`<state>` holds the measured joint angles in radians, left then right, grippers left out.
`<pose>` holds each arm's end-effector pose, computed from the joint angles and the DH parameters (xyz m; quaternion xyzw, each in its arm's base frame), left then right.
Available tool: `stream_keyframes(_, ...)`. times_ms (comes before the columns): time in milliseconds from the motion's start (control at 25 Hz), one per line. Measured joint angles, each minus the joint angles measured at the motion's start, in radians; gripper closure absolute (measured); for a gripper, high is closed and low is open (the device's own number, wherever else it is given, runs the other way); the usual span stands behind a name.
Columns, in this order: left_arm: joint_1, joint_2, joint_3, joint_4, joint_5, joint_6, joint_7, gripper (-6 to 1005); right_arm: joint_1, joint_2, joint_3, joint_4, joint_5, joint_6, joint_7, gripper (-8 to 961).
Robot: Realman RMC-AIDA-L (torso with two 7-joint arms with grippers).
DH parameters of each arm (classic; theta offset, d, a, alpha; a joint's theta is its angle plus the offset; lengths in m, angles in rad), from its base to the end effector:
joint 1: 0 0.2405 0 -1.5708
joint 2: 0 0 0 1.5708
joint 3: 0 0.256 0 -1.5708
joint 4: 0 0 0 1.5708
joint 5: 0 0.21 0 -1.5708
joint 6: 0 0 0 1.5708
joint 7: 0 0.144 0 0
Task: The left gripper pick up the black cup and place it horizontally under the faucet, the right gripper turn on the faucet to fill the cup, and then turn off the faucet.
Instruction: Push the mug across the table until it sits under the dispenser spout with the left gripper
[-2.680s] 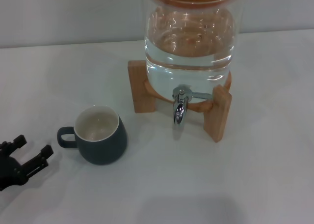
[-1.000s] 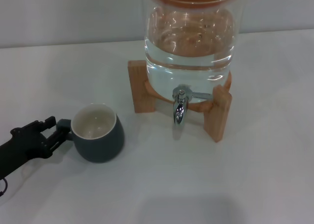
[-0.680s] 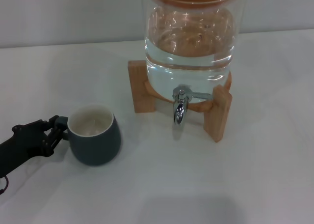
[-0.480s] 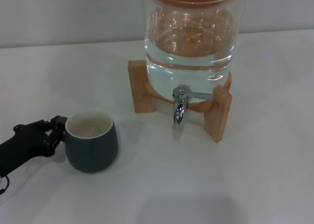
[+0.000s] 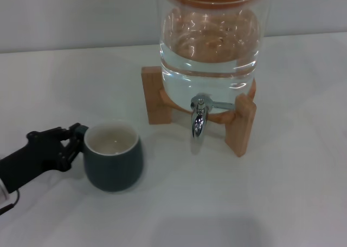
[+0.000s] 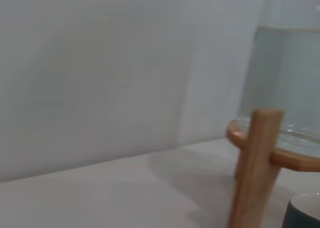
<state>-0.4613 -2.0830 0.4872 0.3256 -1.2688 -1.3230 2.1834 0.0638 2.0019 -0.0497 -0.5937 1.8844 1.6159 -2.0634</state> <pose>-0.3188 0.3105 -0.0296 -0.8841 -0.2486 -0.2710 0.2884 0.4132 0.1708 0.2039 -0.5721 0.2142 0.4073 0.6789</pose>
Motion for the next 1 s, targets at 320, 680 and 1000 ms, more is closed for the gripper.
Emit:
stream_keyframes(320, -0.051, -0.004, 0.122, 0.003, -0.008, 0.009, 0.004, 847, 0.005, 0.000, -0.009, 0.000, -0.001, 0.011, -0.002, 125)
stream_keyframes(680, -0.110, -0.007, 0.172, 0.005, -0.012, 0.024, 0.037, 849, 0.015, 0.000, -0.019, 0.009, -0.001, 0.033, -0.009, 125)
stream_keyframes(1000, -0.155, -0.010, 0.358, 0.000, -0.104, 0.107, 0.029, 850, 0.016, 0.001, -0.027, 0.009, -0.001, 0.054, -0.012, 126)
